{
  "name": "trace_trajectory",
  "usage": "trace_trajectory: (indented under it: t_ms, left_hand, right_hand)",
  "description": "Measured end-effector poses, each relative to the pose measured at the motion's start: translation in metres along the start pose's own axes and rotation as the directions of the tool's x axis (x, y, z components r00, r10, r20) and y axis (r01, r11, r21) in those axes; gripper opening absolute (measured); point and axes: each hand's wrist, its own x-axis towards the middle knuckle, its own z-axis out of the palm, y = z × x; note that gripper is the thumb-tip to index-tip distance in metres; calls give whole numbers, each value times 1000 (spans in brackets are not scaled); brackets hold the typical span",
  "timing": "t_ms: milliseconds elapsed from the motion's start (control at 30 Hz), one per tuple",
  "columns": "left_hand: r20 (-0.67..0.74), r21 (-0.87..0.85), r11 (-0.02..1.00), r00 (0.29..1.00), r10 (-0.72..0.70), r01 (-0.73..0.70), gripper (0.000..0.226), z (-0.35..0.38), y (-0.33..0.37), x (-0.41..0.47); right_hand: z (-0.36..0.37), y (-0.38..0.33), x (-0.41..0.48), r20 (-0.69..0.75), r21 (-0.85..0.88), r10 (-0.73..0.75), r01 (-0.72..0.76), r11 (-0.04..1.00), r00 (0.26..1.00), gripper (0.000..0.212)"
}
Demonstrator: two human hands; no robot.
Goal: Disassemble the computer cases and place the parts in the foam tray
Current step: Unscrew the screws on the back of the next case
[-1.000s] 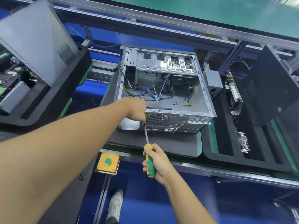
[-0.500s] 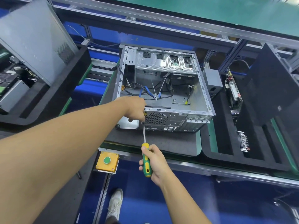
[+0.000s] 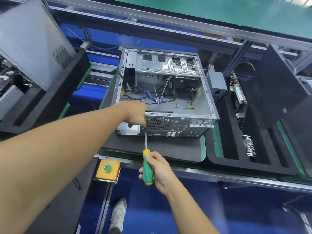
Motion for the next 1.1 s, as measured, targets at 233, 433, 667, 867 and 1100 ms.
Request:
trace_trajectory:
  t_ms: [233, 433, 667, 867, 1100]
  left_hand:
    - [-10, 15, 1000, 1000, 11, -10, 26, -2, -1, 1]
    - [-6, 8, 1000, 1000, 0, 0, 23, -2, 0, 1]
    - [0, 9, 1000, 1000, 7, -7, 23, -2, 1, 0]
    - [-6, 8, 1000, 1000, -2, 2, 22, 0, -1, 1]
    - [2, -7, 1000, 1000, -18, 18, 22, -1, 0, 0]
  right_hand:
    - [-1, -16, -1, 153, 192, 162, -190, 963, 975, 37]
    - [3, -6, -1, 24, 192, 87, -90, 977, 996, 19]
    - [9, -8, -4, 1, 90, 52, -52, 995, 999, 16]
    - [7, -14, -4, 82, 149, 91, -102, 984, 992, 34]
    - [8, -4, -1, -68, 63, 21, -17, 998, 997, 14]
